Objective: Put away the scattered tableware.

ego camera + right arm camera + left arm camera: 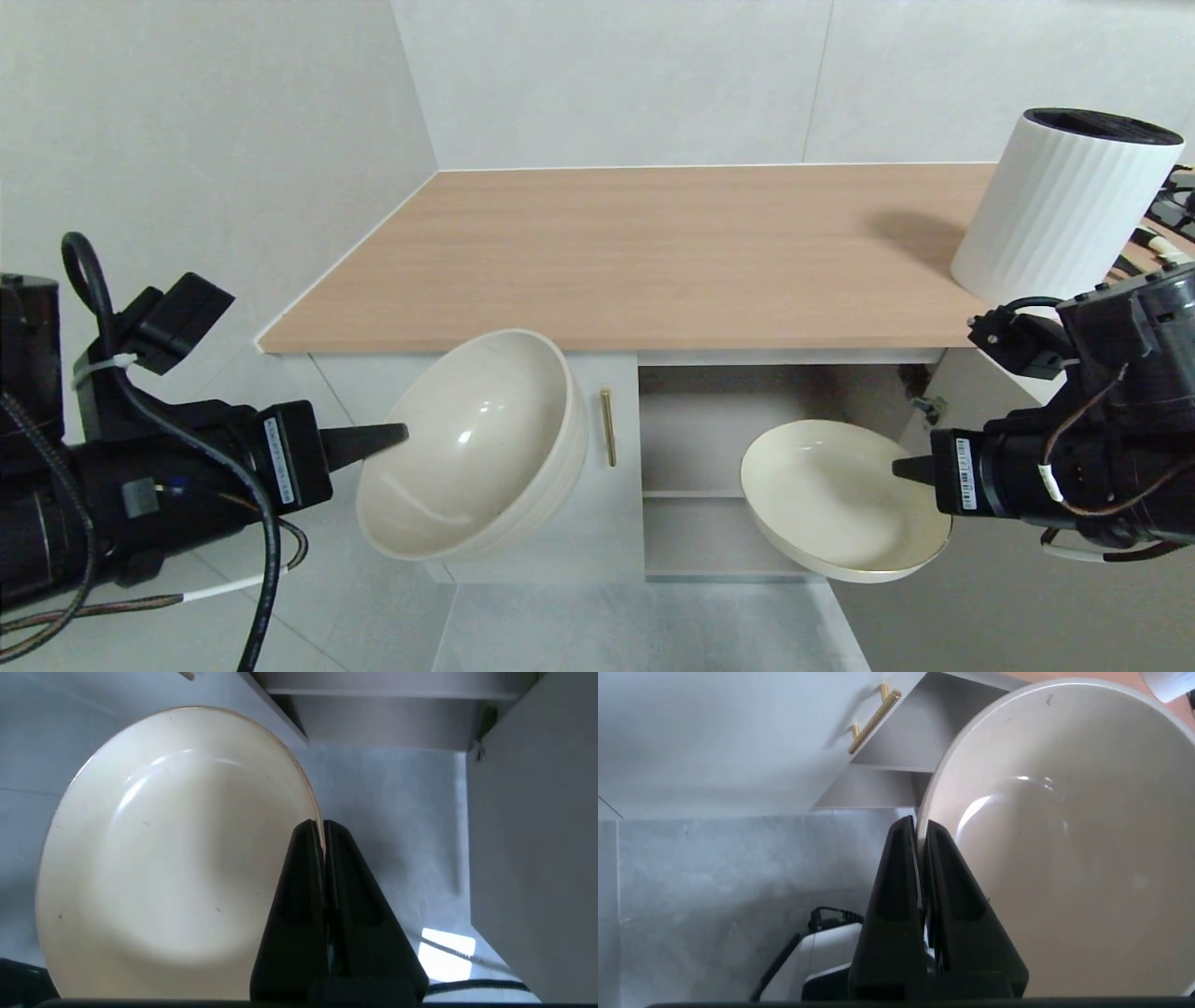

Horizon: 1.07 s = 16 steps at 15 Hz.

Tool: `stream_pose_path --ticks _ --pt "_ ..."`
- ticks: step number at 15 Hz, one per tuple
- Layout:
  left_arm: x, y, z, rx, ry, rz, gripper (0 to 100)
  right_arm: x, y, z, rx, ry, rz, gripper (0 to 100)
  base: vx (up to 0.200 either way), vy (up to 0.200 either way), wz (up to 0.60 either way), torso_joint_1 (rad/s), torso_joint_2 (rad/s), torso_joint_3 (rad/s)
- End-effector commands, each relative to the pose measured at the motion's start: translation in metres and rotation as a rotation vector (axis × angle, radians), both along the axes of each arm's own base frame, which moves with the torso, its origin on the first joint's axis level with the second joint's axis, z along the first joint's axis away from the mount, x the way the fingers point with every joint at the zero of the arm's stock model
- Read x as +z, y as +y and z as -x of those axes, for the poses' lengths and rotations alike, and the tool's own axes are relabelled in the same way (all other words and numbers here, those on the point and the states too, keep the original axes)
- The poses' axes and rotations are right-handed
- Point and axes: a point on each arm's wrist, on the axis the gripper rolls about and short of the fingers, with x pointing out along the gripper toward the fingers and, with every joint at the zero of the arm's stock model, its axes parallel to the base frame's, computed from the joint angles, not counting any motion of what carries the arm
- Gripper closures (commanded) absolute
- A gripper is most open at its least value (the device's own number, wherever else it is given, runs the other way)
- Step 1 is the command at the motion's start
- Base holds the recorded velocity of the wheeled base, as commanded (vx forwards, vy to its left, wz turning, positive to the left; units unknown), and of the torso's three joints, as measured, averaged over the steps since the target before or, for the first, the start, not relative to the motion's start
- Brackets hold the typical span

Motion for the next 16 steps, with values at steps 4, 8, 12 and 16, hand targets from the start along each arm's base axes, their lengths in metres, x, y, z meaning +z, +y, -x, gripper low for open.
stream_pose_path --ticks 4,8,12,16 --pt "-0.0007 -0.0011 -0.0003 -0.005 0.004 -0.001 100 -0.0051 0.0017 -0.0026 0.001 0.019 0.011 100 0.0 0.0 0.0 -0.075 0.17 0.091" --pt "-0.0022 -0.0021 -0.0018 -0.008 0.011 -0.003 100 -0.005 0.0017 -0.0027 0.0 0.017 0.011 100 0.0 0.0 0.0 -0.197 0.45 0.243" --pt "-0.0025 -0.0025 -0.002 -0.009 0.012 -0.004 100 -0.0072 0.0025 -0.0039 0.001 0.024 0.017 100 0.0 0.0 0.0 -0.205 0.47 0.261" --pt "-0.0029 -0.003 -0.0017 -0.012 0.014 -0.005 100 -0.0082 0.0024 -0.0038 0.007 0.02 0.024 100 0.0 0.0 0.0 -0.19 0.46 0.263"
